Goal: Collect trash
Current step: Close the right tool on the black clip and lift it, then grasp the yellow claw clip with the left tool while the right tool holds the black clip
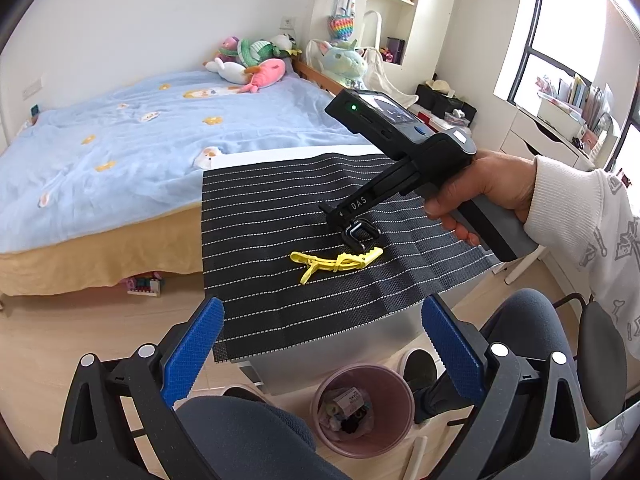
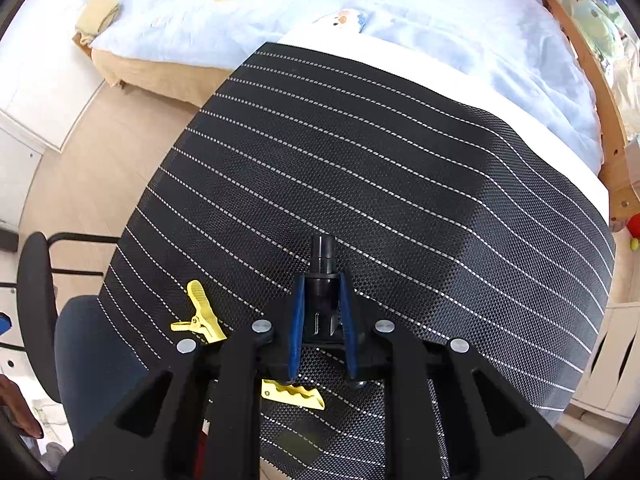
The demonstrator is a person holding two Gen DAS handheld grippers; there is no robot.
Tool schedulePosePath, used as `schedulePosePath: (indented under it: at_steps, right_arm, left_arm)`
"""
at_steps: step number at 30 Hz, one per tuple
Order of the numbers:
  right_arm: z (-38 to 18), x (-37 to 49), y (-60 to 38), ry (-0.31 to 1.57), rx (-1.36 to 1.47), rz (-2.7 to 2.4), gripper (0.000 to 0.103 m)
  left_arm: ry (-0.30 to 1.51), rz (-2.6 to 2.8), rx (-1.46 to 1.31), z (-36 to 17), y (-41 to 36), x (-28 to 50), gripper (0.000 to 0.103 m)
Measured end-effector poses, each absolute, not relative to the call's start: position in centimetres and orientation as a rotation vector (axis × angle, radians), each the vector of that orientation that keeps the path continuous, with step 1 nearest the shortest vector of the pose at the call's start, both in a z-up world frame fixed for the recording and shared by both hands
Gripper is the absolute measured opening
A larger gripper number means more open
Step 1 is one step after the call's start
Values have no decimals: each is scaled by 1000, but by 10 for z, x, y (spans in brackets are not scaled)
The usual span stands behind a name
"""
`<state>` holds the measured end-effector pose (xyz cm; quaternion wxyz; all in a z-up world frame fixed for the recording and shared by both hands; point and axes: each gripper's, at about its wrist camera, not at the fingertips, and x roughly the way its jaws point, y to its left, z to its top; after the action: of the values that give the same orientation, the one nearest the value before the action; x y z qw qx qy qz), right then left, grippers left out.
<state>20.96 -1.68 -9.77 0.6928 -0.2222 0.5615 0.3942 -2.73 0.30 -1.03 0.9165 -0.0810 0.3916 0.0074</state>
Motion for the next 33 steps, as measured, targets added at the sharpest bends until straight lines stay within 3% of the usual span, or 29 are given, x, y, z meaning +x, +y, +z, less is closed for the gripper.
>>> schedulePosePath:
  at_steps: [24, 33]
  right_arm:
    - [-61, 225, -69, 1226, -397, 833, 17]
    - [-61, 229, -82, 1230, -382, 816, 17]
  left_arm:
    - [947, -204, 110, -17, -18, 59, 95]
    - [1055, -316, 282, -51, -29, 97, 95]
